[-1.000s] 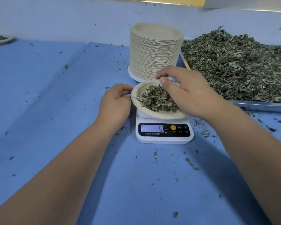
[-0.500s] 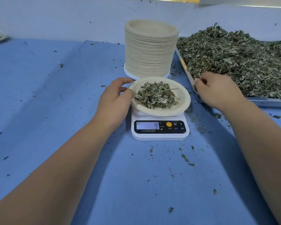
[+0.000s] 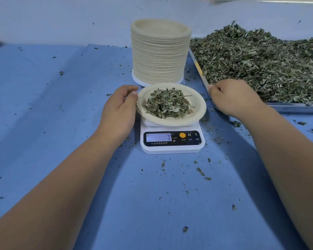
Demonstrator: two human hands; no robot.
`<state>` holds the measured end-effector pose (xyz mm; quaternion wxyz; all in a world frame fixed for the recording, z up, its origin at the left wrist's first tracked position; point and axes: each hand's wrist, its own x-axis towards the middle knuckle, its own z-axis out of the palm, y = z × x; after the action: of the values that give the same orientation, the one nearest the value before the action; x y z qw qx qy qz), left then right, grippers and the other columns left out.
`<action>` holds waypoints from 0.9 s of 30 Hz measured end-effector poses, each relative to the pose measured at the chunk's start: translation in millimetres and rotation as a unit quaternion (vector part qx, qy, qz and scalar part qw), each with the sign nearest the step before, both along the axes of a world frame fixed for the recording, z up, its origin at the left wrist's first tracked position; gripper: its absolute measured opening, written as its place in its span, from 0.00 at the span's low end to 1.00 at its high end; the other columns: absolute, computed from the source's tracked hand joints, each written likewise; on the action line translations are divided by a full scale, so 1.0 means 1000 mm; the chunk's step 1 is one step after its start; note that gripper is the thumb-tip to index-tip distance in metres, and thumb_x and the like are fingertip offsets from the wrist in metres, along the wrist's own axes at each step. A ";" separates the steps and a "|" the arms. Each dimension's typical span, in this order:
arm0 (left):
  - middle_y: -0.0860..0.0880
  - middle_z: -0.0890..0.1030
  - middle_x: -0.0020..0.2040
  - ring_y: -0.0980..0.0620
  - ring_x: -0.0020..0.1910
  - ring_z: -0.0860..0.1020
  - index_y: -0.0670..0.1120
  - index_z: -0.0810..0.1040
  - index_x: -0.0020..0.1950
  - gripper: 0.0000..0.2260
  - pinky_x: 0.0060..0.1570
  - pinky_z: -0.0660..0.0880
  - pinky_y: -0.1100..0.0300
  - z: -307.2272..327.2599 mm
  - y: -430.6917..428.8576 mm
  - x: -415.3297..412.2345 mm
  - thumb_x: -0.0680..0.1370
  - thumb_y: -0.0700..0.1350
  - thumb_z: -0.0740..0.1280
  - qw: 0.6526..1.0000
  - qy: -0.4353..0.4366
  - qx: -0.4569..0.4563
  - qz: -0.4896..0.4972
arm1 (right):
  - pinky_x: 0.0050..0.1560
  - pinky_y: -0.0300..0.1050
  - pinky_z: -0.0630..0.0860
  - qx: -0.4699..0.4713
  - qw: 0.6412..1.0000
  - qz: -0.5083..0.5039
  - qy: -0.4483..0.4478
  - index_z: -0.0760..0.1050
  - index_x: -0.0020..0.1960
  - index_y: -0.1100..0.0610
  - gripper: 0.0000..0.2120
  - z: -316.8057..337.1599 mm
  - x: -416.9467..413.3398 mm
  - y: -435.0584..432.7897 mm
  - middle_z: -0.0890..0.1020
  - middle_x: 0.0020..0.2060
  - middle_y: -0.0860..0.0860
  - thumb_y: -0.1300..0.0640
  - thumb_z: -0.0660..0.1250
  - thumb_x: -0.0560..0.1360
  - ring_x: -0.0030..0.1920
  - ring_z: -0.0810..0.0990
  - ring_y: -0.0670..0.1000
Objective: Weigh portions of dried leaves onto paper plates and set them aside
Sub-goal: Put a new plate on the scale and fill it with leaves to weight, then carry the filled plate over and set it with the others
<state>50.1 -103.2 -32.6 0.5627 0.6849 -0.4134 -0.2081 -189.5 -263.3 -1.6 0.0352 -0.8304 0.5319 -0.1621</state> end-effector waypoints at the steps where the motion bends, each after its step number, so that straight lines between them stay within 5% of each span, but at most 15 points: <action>1: 0.65 0.80 0.51 0.61 0.55 0.78 0.55 0.81 0.61 0.15 0.64 0.77 0.47 0.000 0.000 0.000 0.79 0.54 0.59 1.000 -0.002 0.001 0.002 | 0.31 0.46 0.65 -0.005 1.000 -0.001 -0.011 0.68 0.36 0.61 0.24 0.000 0.000 0.000 0.74 0.30 0.58 0.47 0.54 0.84 0.32 0.73 0.59; 7: 0.61 0.79 0.55 0.56 0.59 0.77 0.53 0.79 0.64 0.15 0.65 0.76 0.46 0.001 -0.001 0.000 0.82 0.51 0.59 1.000 -0.006 0.003 0.000 | 0.38 0.50 0.75 -0.074 0.995 0.004 -0.070 0.76 0.47 0.61 0.15 0.003 -0.001 0.007 0.79 0.36 0.58 0.54 0.56 0.83 0.37 0.76 0.59; 10: 0.69 0.75 0.53 0.76 0.53 0.72 0.56 0.75 0.69 0.15 0.56 0.69 0.68 0.001 -0.001 -0.002 0.84 0.53 0.57 1.000 -0.023 0.004 -0.004 | 0.34 0.44 0.69 -0.105 0.978 0.099 -0.150 0.79 0.53 0.58 0.12 0.012 0.004 0.022 0.78 0.34 0.51 0.55 0.58 0.83 0.30 0.72 0.45; 12: 0.72 0.72 0.52 0.81 0.49 0.69 0.59 0.71 0.71 0.16 0.48 0.63 0.72 0.003 0.000 -0.008 0.85 0.55 0.55 1.000 -0.012 0.015 -0.002 | 0.32 0.43 0.67 -0.114 0.969 0.142 -0.167 0.79 0.52 0.56 0.12 0.011 0.007 0.034 0.78 0.31 0.50 0.52 0.59 0.83 0.27 0.71 0.44; 16: 0.66 0.72 0.59 0.64 0.59 0.71 0.60 0.65 0.78 0.20 0.56 0.64 0.64 0.002 -0.004 -0.016 0.85 0.57 0.54 0.998 0.049 0.036 -0.019 | 0.34 0.46 0.69 -0.087 0.978 0.158 -0.103 0.77 0.51 0.54 0.15 -0.003 0.012 0.051 0.77 0.30 0.50 0.47 0.56 0.84 0.32 0.75 0.51; 20: 0.62 0.69 0.68 0.61 0.67 0.68 0.56 0.66 0.79 0.20 0.67 0.62 0.60 0.005 -0.004 -0.016 0.86 0.54 0.55 0.996 0.085 0.027 -0.018 | 0.37 0.38 0.68 0.015 0.971 0.157 -0.182 0.76 0.51 0.46 0.10 -0.011 0.020 0.057 0.78 0.35 0.45 0.44 0.58 0.83 0.37 0.75 0.44; 23: 0.54 0.79 0.65 0.54 0.60 0.79 0.52 0.76 0.70 0.16 0.63 0.75 0.53 0.018 -0.004 -0.013 0.84 0.47 0.58 0.969 0.243 0.001 0.046 | 0.44 0.40 0.68 0.049 0.954 0.167 -0.243 0.78 0.52 0.47 0.11 -0.009 0.031 0.064 0.78 0.36 0.43 0.43 0.60 0.82 0.40 0.75 0.46; 25: 0.48 0.84 0.56 0.49 0.50 0.85 0.48 0.79 0.64 0.14 0.57 0.81 0.47 0.028 -0.002 -0.007 0.83 0.41 0.58 0.912 0.400 -0.041 0.081 | 0.40 0.35 0.70 0.085 0.930 0.180 -0.310 0.79 0.50 0.47 0.10 -0.003 0.040 0.072 0.79 0.38 0.45 0.45 0.61 0.81 0.40 0.75 0.47; 27: 0.45 0.83 0.56 0.46 0.51 0.85 0.45 0.78 0.67 0.17 0.55 0.82 0.41 0.036 0.003 0.004 0.82 0.37 0.56 0.894 0.434 -0.063 0.095 | 0.35 0.32 0.67 0.096 0.920 0.190 -0.330 0.78 0.49 0.47 0.06 0.002 0.052 0.081 0.80 0.37 0.42 0.48 0.63 0.80 0.36 0.74 0.44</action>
<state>54.2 -100.7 3.3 0.7450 0.5259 -0.0734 -0.4038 -137.1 -182.1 0.0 0.3180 -0.8079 0.3357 -0.3654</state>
